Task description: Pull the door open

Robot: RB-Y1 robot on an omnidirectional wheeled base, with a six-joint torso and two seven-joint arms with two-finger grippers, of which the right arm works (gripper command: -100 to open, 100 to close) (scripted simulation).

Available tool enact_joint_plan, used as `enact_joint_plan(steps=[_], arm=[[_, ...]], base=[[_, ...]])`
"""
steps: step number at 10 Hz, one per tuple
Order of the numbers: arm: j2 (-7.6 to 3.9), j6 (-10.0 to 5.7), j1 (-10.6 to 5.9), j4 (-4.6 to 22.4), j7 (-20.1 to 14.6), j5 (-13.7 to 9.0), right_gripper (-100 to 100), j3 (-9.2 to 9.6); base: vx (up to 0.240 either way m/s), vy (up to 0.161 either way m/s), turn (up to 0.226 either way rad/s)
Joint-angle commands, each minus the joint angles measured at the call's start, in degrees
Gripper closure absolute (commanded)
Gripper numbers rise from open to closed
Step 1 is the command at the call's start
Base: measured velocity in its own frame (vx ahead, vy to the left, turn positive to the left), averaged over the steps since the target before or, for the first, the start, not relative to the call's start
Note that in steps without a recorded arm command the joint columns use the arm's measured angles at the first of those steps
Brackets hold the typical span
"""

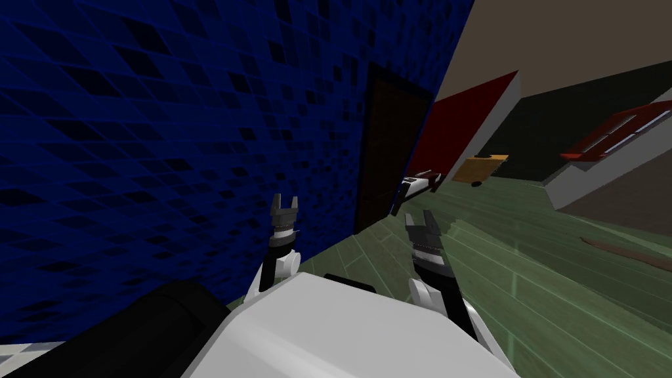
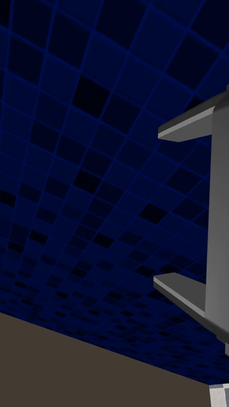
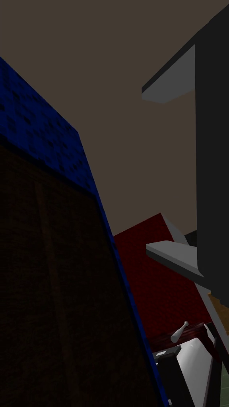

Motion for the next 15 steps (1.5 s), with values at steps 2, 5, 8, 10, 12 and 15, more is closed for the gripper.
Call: enact_joint_plan(steps=[2, 5, 8, 10, 12, 15], arm=[[-0.64, -0.60, -1.35, 3.2, 0.0, -0.5, -100, -0.17], [-1.56, -1.83, -3.70, 8.9, 0.1, -1.2, -100, -0.04], [-2.20, -2.72, -5.40, 12.9, 0.3, -1.8, -100, 0.06], [-2.51, -3.20, -6.30, 15.8, 0.3, -2.0, -100, 0.12], [-2.83, -3.67, -7.20, 18.3, 0.4, -2.3, -100, 0.17], [-3.78, -5.16, -10.04, 24.7, 0.6, -3.2, -100, 0.33]], base=[[0.053, -0.085, 0.100], [0.047, -0.079, 0.157], [0.049, -0.071, 0.130], [0.038, -0.069, 0.082], [0.034, -0.084, 0.136], [0.055, -0.090, 0.175]])
